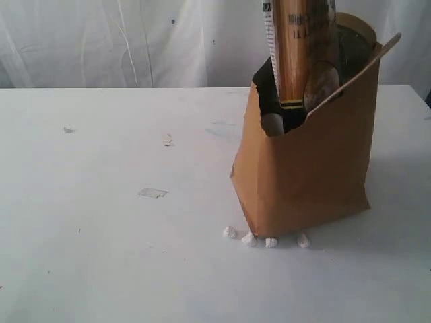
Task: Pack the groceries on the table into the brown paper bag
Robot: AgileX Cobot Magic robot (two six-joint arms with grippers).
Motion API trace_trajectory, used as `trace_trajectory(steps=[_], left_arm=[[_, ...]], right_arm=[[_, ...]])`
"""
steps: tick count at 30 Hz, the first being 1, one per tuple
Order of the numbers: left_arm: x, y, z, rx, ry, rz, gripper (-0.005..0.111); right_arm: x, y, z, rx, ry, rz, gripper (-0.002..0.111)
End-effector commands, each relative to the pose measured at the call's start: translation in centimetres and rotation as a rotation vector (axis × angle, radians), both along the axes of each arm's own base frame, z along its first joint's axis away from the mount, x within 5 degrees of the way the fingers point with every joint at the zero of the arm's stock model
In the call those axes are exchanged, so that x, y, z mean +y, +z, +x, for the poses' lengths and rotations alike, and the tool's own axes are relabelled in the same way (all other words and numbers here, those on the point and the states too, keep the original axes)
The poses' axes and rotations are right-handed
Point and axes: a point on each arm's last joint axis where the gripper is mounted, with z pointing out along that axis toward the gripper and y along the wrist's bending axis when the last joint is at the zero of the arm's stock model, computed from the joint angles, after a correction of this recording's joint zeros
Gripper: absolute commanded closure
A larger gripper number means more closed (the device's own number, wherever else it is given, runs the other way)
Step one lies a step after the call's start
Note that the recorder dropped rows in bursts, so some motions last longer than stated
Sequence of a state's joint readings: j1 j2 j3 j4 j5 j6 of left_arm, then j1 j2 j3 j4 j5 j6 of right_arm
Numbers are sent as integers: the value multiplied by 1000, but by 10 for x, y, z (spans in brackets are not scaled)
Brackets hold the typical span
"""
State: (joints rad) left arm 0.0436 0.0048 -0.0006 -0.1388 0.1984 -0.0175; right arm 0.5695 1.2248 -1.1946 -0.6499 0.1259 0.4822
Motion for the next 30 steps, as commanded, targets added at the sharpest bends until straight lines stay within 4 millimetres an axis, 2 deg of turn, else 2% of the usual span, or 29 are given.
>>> trace_trajectory(steps=[1,12,20,30], left_arm=[[0,0,0,-7,5,-6,107],[0,0,0,-7,5,-6,107],[0,0,0,-7,5,-6,107],[0,0,0,-7,5,-6,107]], right_arm=[[-9,-7,0,-48,10,-19,108],[-7,-34,-1,-64,87,9,108],[-19,-46,6,-24,35,-4,108],[-30,-62,10,121,-92,-92,108]])
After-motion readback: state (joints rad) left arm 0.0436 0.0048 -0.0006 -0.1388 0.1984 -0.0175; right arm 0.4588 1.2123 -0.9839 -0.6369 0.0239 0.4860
